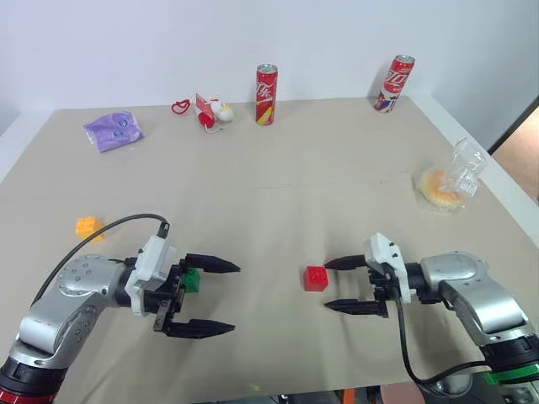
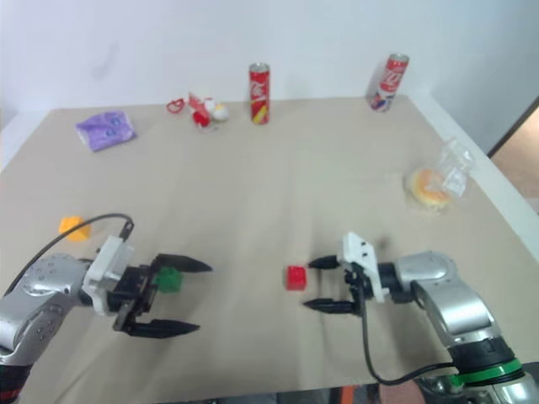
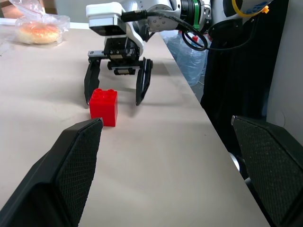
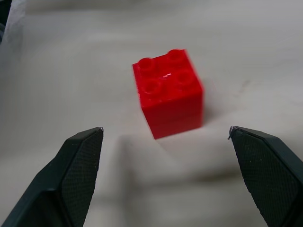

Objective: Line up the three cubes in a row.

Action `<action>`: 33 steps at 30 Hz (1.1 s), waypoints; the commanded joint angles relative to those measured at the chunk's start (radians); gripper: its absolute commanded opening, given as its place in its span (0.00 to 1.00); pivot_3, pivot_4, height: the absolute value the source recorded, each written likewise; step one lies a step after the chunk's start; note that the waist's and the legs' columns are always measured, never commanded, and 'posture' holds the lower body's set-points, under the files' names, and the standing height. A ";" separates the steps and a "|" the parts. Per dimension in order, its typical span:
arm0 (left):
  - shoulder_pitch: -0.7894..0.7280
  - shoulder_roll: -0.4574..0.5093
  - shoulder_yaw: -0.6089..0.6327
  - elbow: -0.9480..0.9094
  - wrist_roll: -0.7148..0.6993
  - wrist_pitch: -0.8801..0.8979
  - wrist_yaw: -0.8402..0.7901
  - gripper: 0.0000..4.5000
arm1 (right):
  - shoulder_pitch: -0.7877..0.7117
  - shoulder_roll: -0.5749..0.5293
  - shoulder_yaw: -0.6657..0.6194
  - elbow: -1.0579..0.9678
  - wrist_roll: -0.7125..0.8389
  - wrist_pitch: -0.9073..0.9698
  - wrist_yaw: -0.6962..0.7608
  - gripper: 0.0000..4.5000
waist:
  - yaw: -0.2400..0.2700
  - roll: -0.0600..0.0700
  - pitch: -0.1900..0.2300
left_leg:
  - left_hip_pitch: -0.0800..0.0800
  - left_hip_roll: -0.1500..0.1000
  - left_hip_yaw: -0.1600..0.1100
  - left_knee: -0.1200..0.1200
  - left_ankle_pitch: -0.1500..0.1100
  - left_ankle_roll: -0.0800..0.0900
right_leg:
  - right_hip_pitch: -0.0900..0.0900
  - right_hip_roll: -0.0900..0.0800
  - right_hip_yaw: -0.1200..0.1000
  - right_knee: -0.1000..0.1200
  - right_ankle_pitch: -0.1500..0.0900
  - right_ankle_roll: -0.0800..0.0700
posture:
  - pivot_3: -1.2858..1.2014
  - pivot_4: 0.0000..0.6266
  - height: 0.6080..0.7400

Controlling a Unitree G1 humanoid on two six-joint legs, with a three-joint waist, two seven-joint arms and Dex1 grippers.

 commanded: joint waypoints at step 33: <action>-0.005 -0.008 0.012 -0.010 0.009 -0.036 0.030 1.00 | -0.169 -0.009 0.036 0.078 -0.050 -0.096 0.099 0.98 | 0.000 0.000 0.000 | 0.000 0.000 0.000 0.000 0.000 0.000 | 0.000 0.000 0.000 0.000 0.000 0.000 | 0.52 0.24 1.00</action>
